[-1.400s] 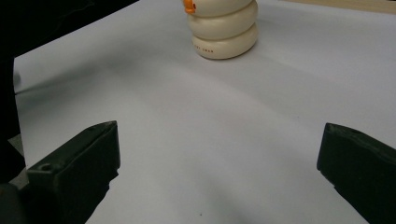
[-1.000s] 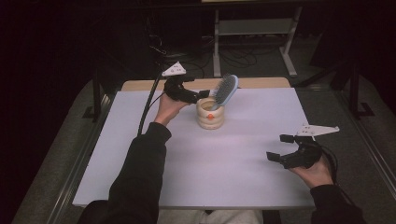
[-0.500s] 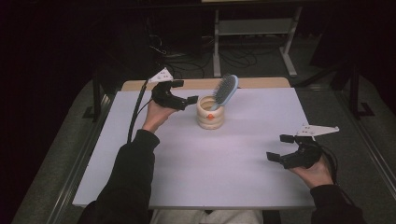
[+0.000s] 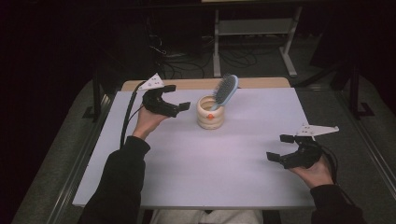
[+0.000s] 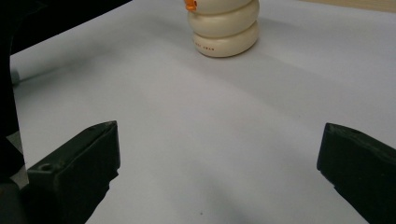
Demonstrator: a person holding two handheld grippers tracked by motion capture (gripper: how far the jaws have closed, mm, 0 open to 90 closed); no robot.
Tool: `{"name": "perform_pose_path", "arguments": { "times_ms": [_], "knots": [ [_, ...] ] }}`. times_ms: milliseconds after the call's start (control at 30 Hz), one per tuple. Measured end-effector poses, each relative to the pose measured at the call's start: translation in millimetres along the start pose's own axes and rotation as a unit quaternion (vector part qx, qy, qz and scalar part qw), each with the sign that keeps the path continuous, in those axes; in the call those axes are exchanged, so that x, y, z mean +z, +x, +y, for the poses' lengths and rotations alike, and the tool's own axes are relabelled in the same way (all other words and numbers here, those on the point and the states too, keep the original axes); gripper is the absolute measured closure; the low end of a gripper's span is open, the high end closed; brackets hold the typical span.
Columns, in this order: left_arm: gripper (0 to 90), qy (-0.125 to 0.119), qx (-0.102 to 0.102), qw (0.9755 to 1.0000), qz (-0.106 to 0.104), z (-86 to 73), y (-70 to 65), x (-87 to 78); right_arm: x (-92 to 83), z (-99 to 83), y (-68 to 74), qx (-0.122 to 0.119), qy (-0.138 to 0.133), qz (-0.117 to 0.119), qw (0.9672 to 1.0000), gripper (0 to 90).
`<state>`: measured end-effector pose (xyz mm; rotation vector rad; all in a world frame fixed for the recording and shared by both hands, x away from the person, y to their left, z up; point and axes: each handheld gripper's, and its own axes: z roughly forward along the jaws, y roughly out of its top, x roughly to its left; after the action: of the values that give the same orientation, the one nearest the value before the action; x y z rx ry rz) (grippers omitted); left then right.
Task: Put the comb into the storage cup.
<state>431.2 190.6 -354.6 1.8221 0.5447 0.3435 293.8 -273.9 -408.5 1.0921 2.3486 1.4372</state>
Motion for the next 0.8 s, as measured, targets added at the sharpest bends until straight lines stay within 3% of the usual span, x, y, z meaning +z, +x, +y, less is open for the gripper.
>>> {"name": "perform_pose_path", "arguments": {
  "times_ms": [800],
  "knots": [
    [0.0,0.023,0.018,0.9995,-0.007,-18.9,-19.0,-34.2,0.5,-0.3,0.9,-0.001,0.002,-0.002,1.0000,0.0]
  ]
}}
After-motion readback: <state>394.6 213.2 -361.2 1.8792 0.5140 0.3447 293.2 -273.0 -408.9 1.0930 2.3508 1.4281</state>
